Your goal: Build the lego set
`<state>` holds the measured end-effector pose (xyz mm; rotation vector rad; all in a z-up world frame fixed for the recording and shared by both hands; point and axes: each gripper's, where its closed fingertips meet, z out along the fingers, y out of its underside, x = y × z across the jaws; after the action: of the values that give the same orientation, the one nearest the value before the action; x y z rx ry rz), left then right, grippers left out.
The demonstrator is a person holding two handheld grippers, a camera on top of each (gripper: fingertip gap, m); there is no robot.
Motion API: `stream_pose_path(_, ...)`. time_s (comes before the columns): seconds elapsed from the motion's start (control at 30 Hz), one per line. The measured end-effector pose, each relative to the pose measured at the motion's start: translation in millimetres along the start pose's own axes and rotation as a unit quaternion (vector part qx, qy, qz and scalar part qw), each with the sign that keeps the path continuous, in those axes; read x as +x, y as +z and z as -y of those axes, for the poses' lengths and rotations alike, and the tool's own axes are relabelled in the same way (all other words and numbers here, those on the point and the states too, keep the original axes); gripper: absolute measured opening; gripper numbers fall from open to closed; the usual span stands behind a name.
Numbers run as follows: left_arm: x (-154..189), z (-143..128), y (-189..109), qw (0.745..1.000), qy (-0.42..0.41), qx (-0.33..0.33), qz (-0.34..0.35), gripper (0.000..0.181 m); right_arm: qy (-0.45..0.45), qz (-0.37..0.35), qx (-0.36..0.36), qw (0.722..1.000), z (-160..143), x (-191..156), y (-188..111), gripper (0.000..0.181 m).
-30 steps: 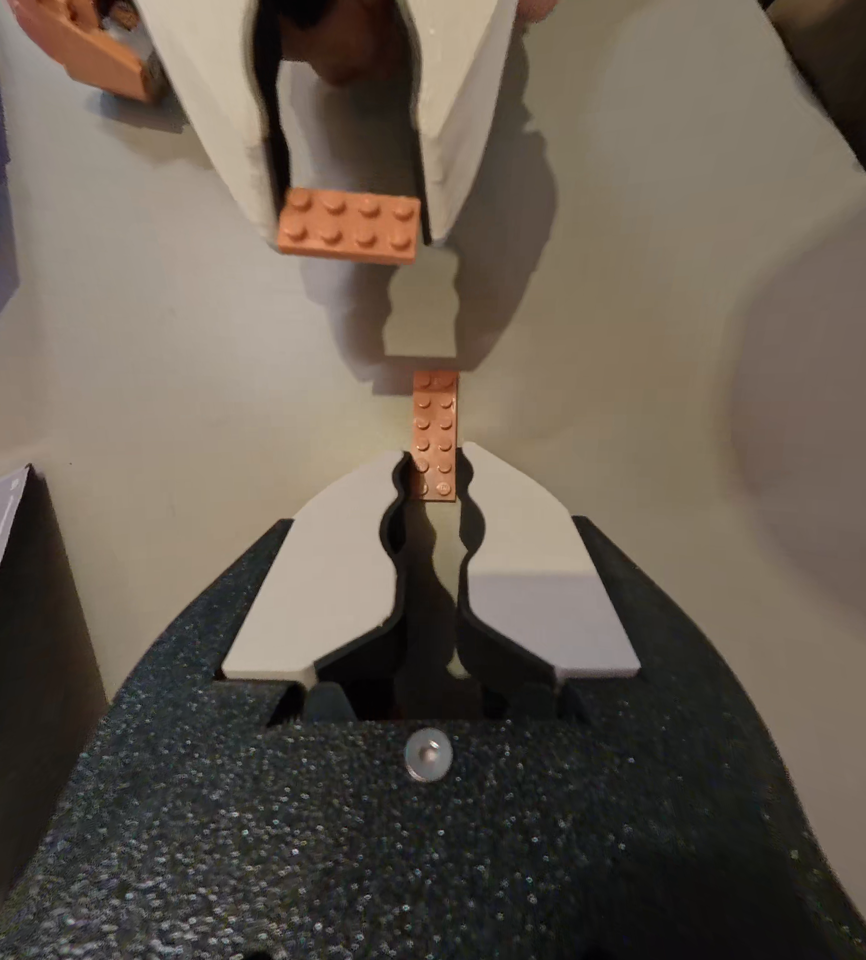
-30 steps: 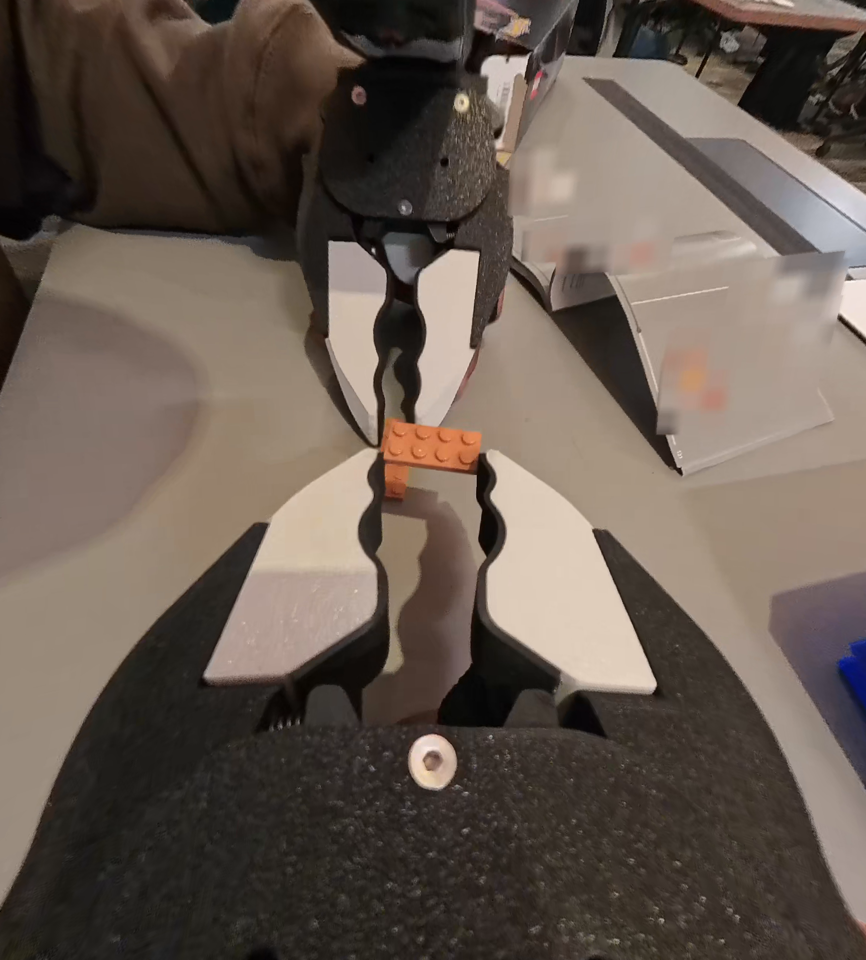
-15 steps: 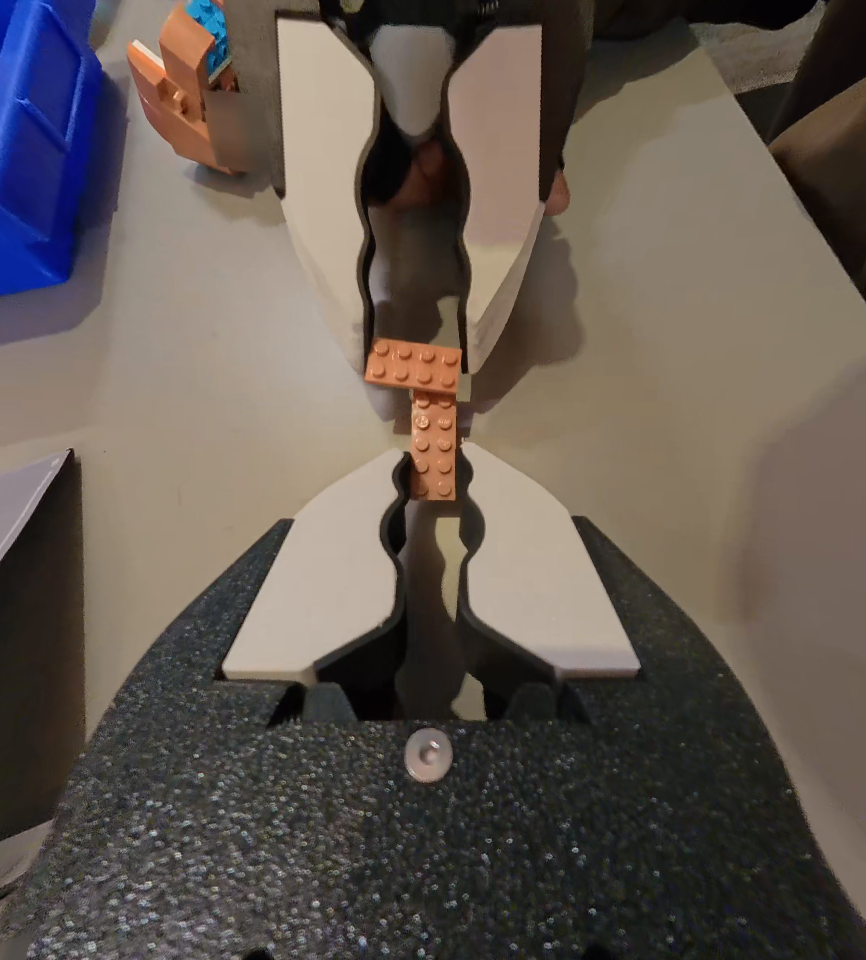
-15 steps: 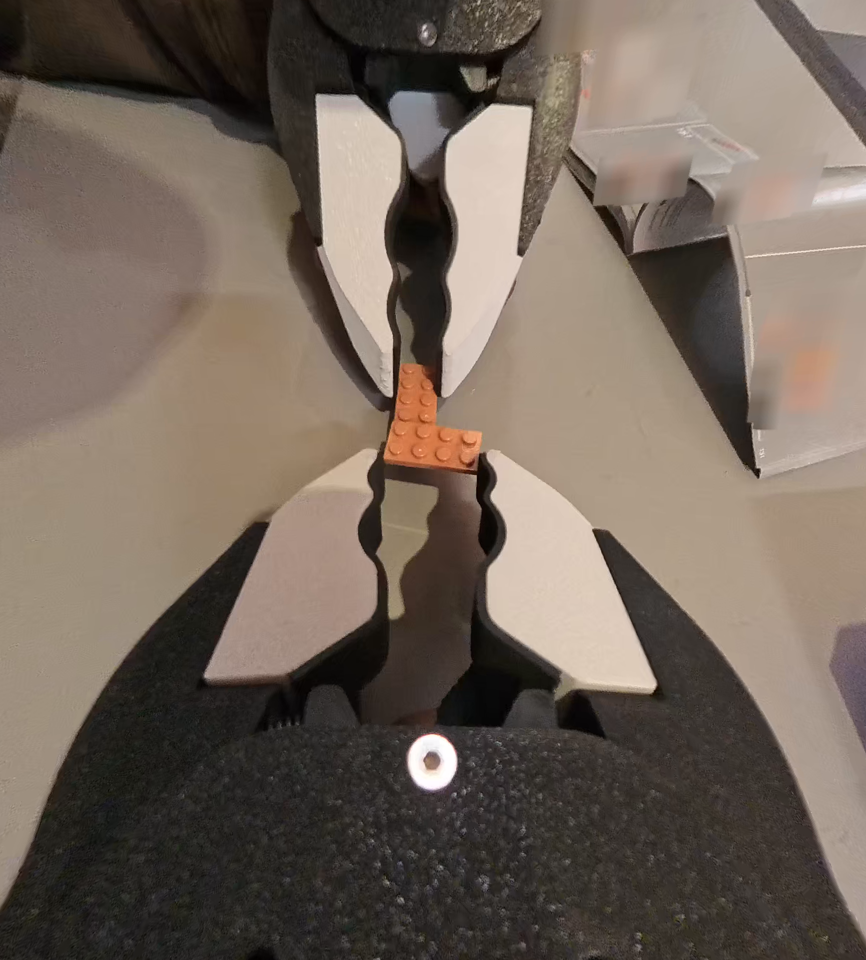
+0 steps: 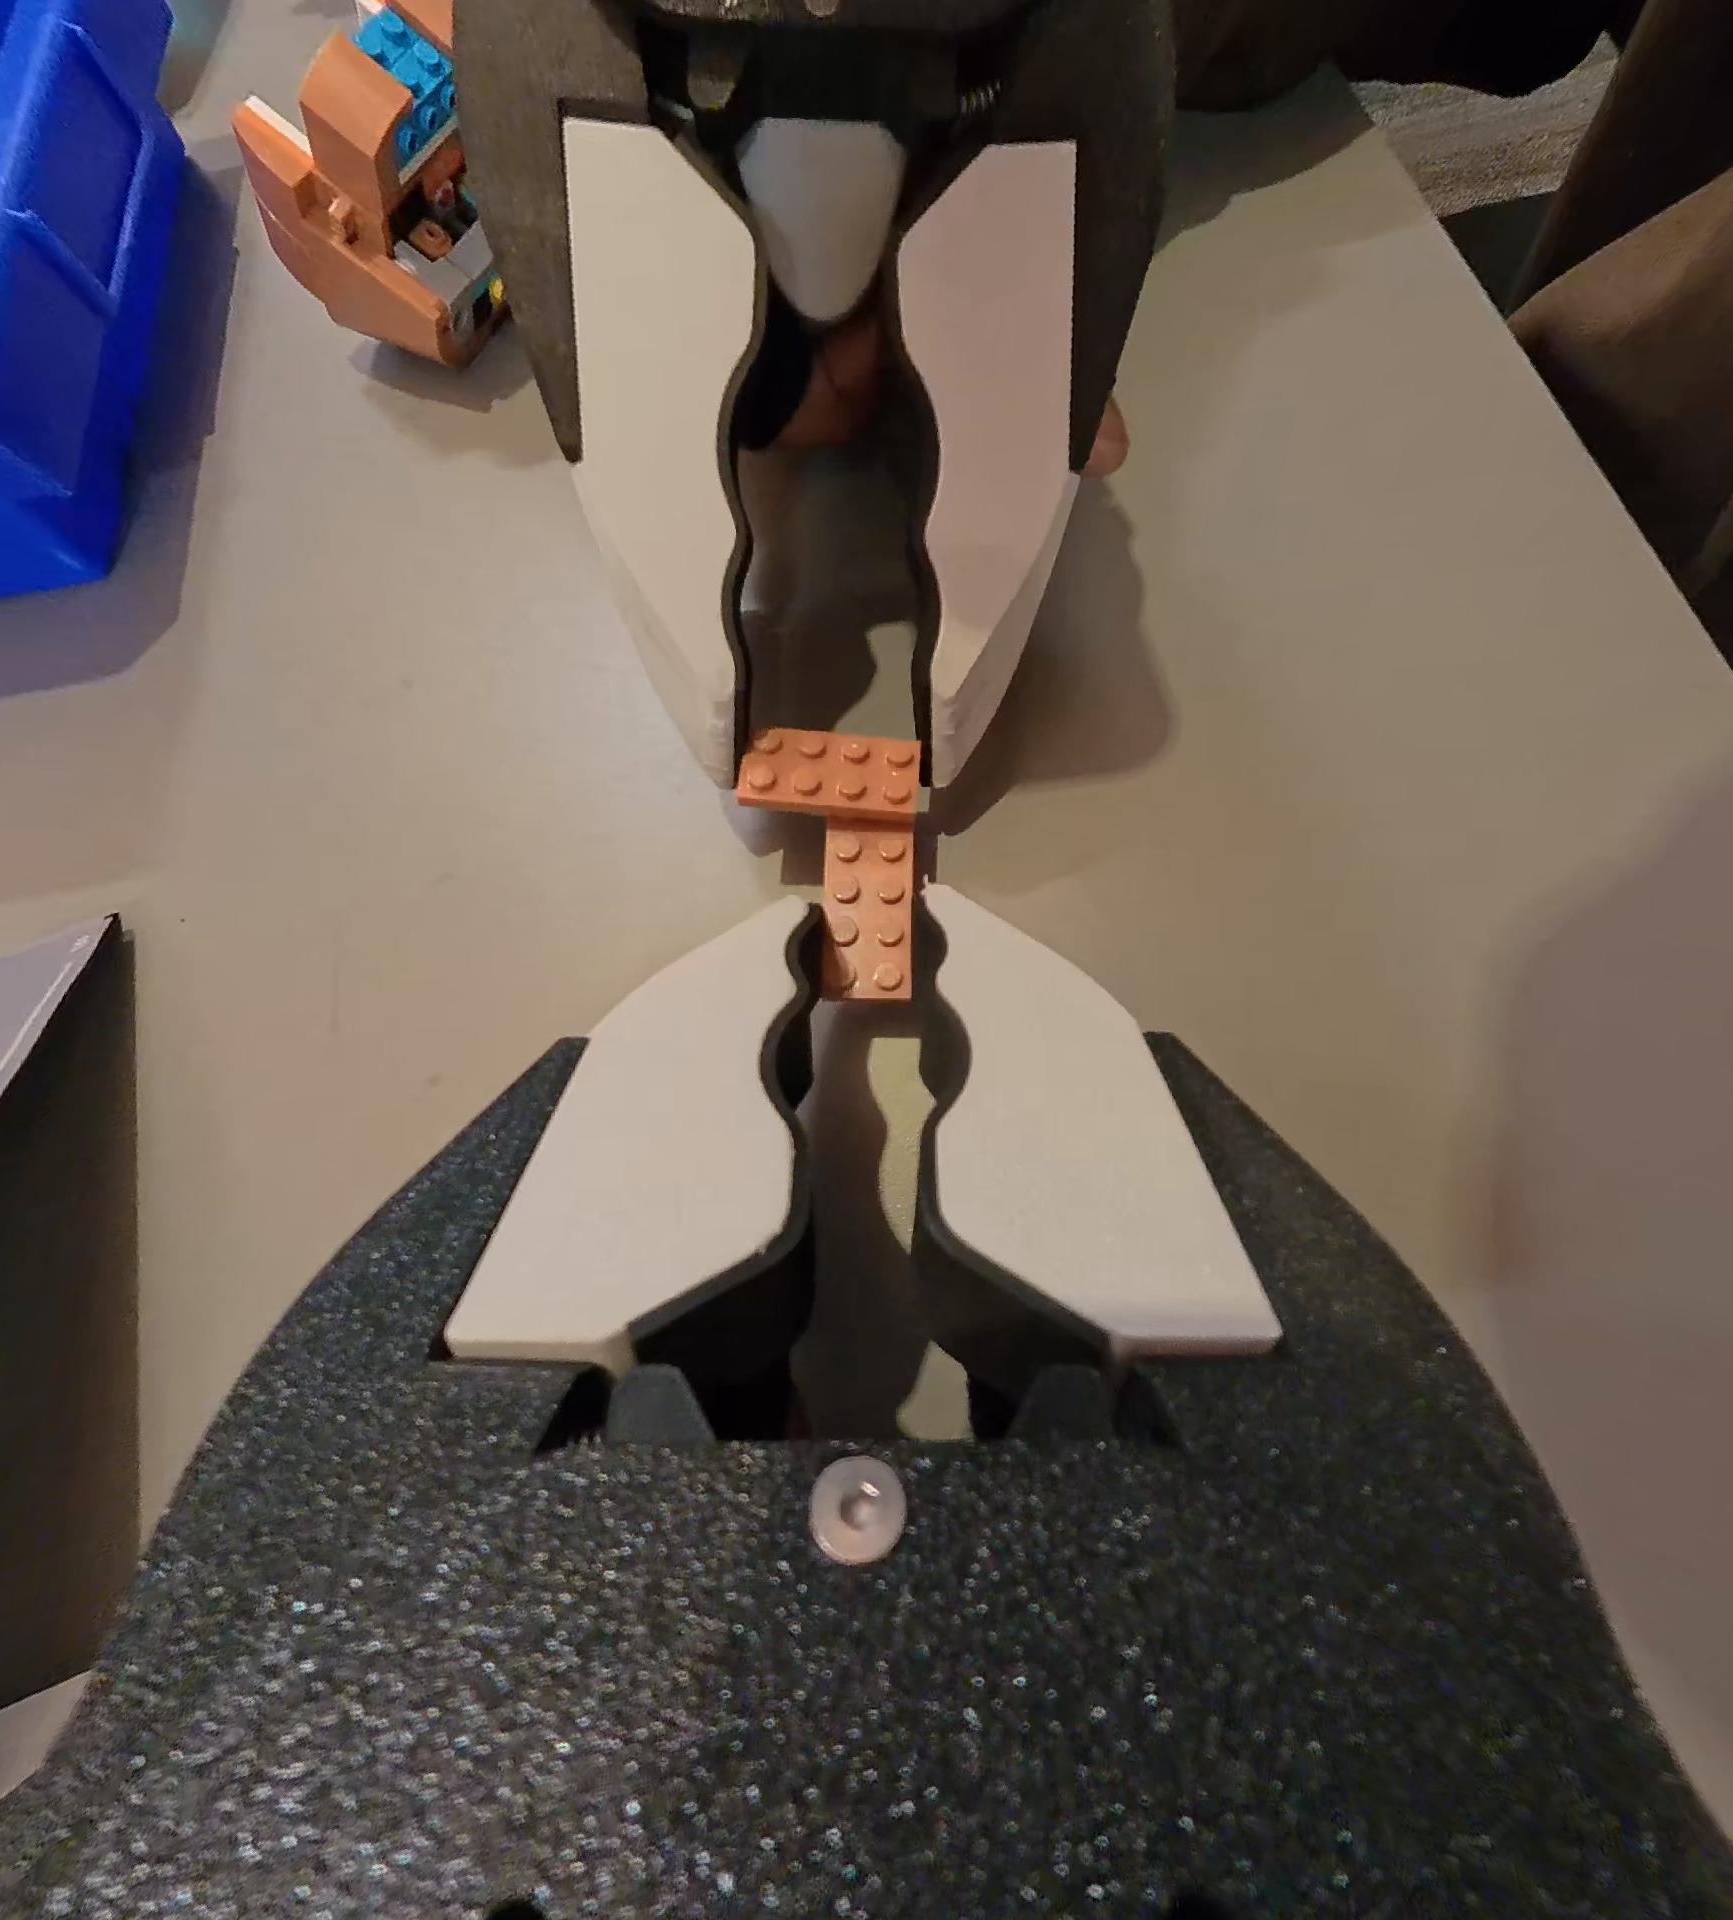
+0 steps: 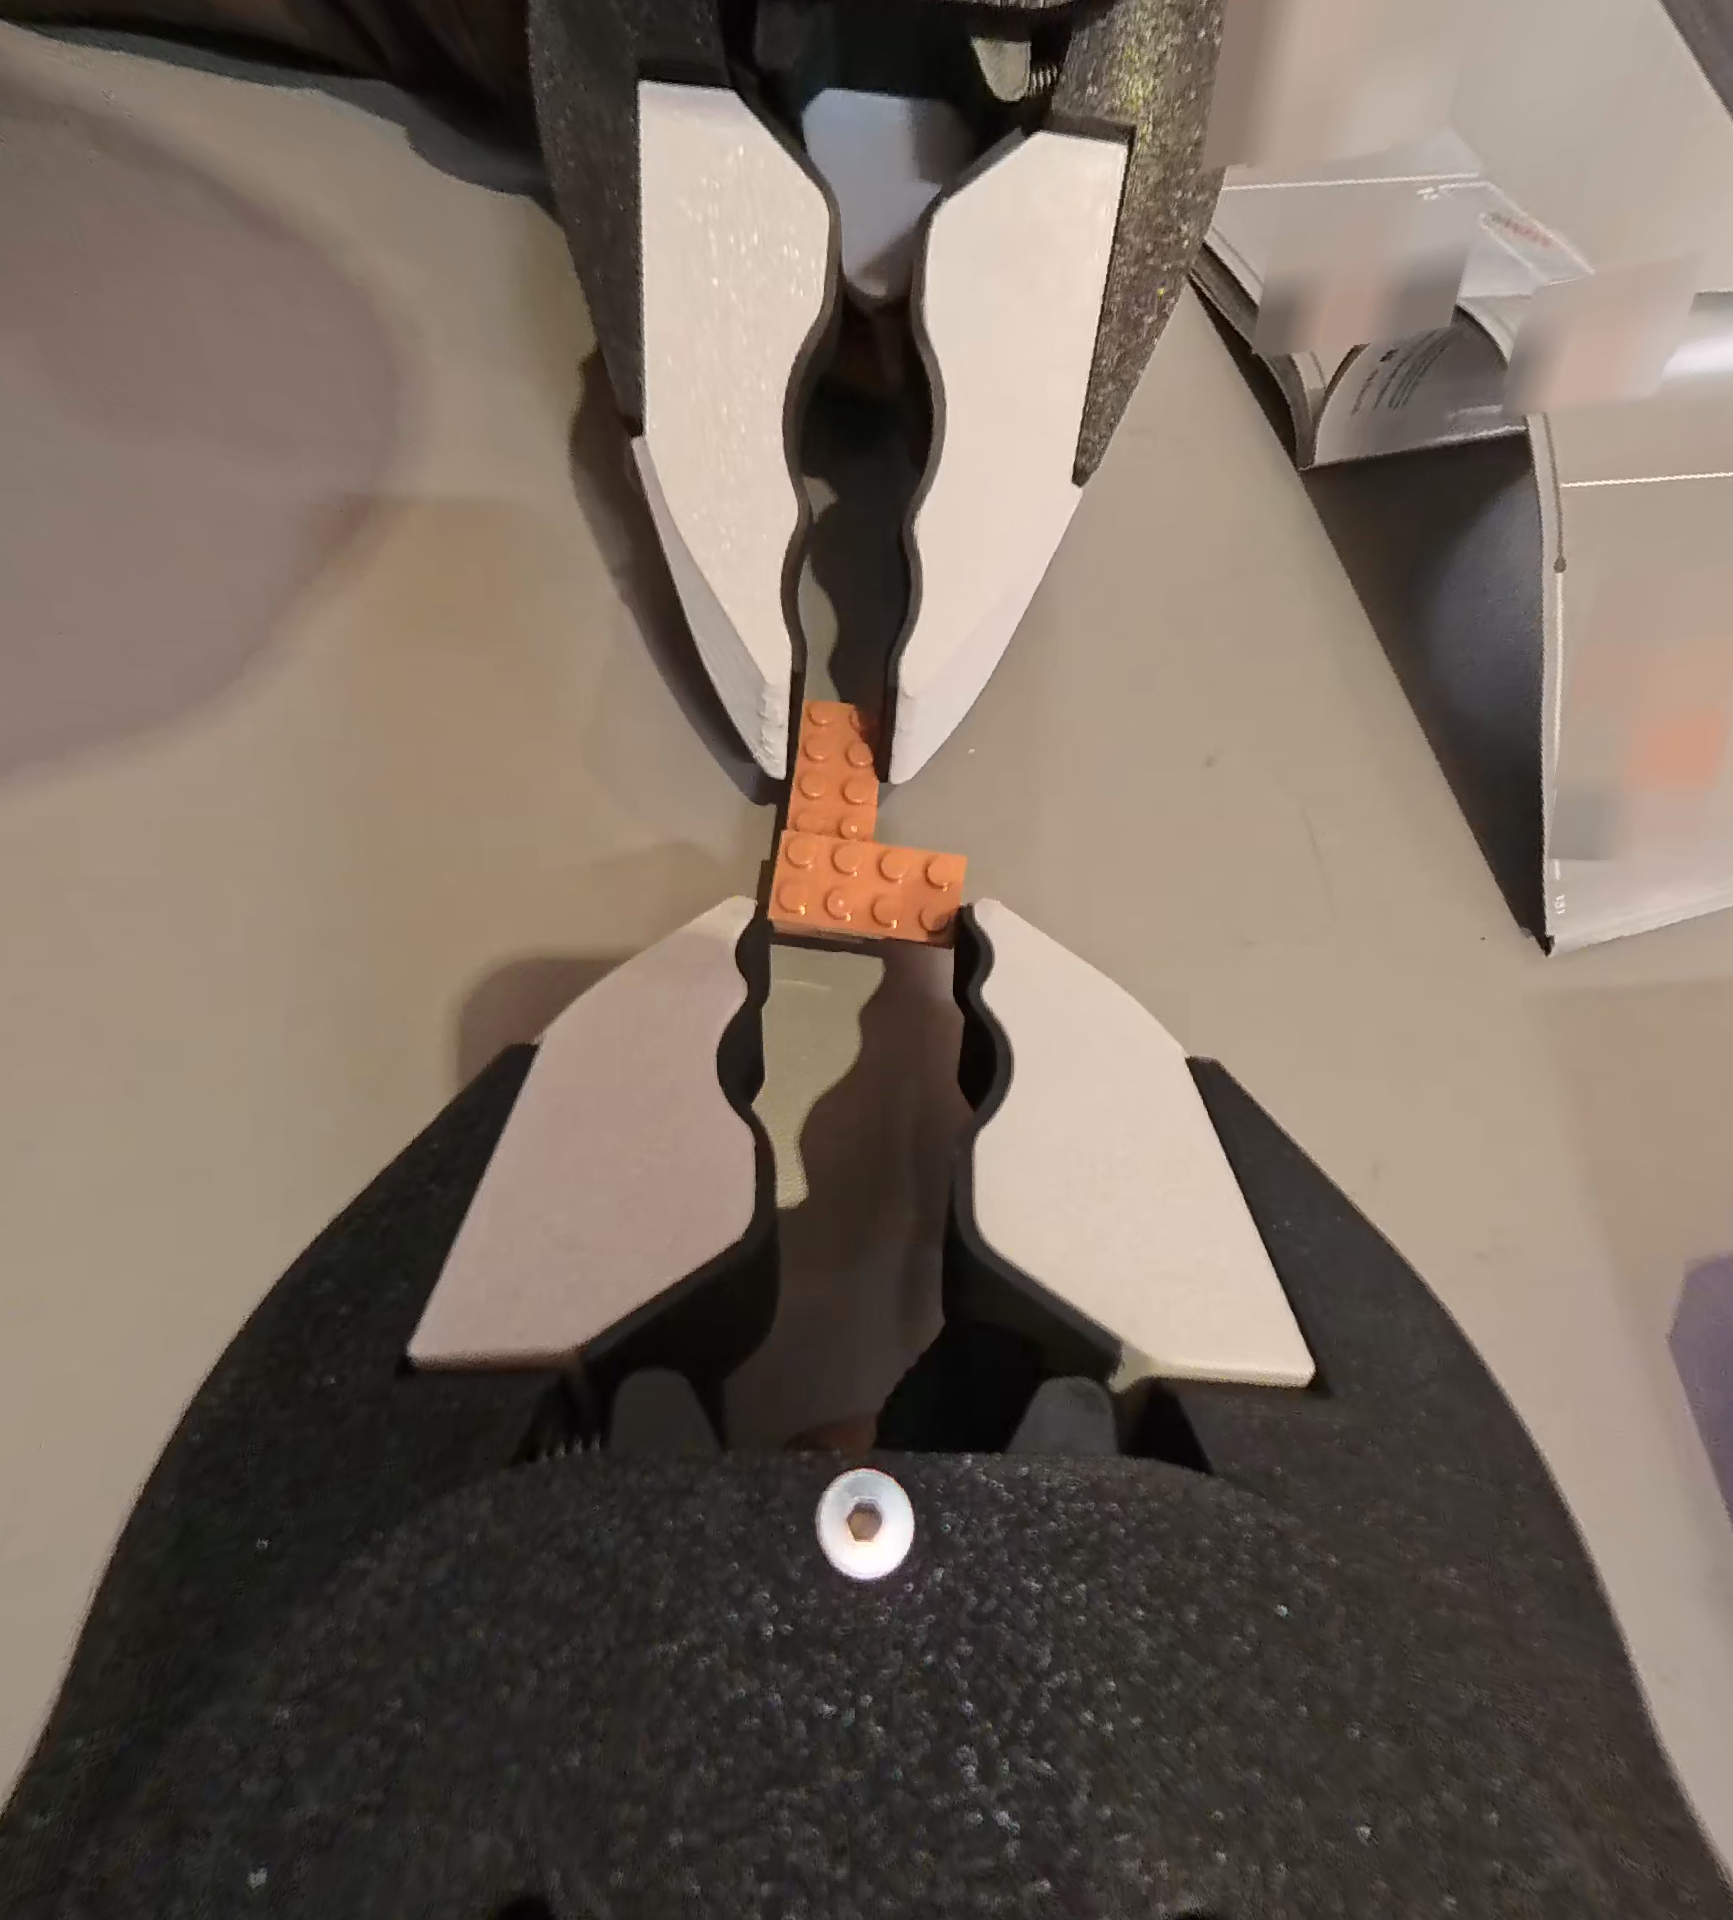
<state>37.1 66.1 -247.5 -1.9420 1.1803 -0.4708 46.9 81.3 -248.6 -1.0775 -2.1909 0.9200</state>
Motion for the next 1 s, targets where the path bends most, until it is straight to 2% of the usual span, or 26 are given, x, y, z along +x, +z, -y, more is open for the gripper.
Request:
stream_pose_path(0.6,0,-1,1,1.0,0.002,-0.002,0.0,0.016,-0.012,-0.013,-0.007,1.0,-1,1,2,0.035)
stream_pose_path(1.0,-2,-13,-1,0.999,-0.005,-0.037,0.003,0.016,-0.012,-0.026,-0.002,1.0,-1,7,0,0.039)
